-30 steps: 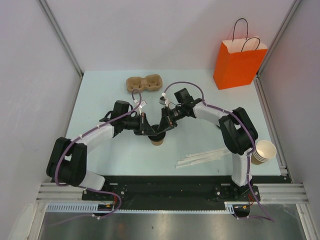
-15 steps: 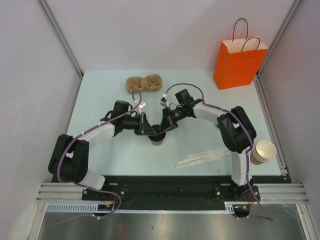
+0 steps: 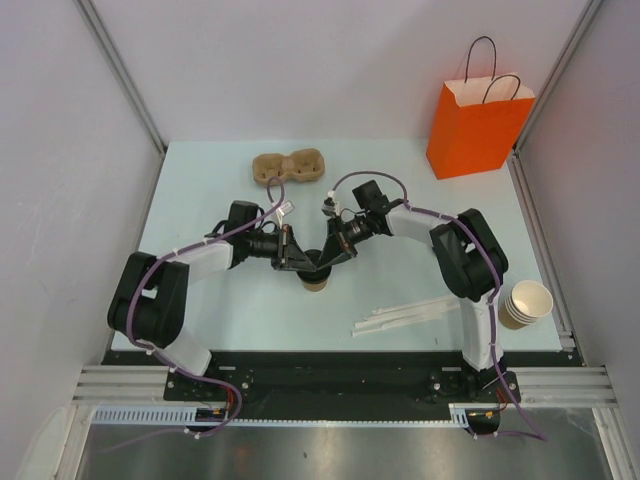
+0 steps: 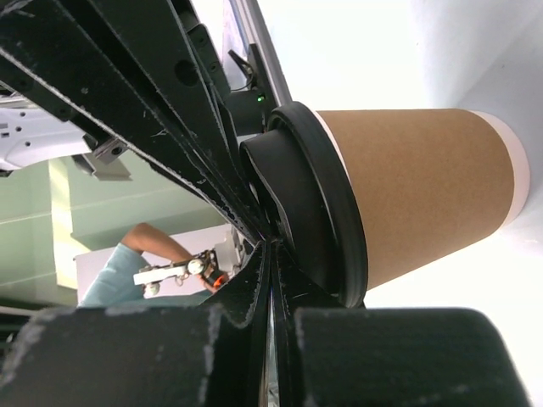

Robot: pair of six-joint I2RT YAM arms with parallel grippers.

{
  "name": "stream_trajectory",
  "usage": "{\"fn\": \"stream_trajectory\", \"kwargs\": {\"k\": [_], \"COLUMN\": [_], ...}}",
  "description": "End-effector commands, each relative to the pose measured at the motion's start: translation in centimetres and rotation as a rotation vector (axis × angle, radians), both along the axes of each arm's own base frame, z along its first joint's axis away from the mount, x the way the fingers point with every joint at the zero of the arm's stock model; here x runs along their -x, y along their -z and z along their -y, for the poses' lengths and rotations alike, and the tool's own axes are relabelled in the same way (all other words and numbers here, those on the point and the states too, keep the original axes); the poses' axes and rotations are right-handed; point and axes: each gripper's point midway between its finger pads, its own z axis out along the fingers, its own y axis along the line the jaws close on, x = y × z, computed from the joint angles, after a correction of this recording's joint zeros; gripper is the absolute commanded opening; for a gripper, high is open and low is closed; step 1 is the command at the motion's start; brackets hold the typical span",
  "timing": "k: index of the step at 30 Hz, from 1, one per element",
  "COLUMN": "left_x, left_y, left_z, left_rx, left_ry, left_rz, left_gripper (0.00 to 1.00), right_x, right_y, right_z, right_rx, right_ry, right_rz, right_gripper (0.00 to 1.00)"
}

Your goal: Pack the takeout coffee

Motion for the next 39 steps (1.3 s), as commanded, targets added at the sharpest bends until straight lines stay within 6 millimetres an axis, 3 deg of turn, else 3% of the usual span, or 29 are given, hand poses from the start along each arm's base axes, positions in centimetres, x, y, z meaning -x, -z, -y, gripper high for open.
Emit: {"fn": "stream_trajectory", "kwargs": {"k": [1, 30, 35, 39], "left_x": [0.5, 1.5, 1.0, 0.1], "left_y": [7.5, 13.3, 12.6, 9.9], "left_z": [-2.4, -4.8, -4.5, -3.6], "left_rx": [-0.217, -0.297, -0.273, -0.201], "left_ry": [-0.079, -0.1, -0.096, -0.089], "left_rz": [-0.096, -0.264, -0.249, -0.185], "left_gripper": [0.0, 0.0, 0.0, 0.0], "right_x": [-0.7, -0.8, -0.8, -0.4], "right_y": [5.9, 9.7, 8.9, 6.2], "right_z": [0.9, 1.6, 1.2, -0.1], "right_rx": [0.157, 0.236, 0.206, 0.129], "right_ry": [0.064, 0.099, 0.089, 0.054], "right_rz": [-0.014, -0.09, -0.076, -0.018], "right_gripper": [0.02, 0.02, 0.02, 0.04]}}
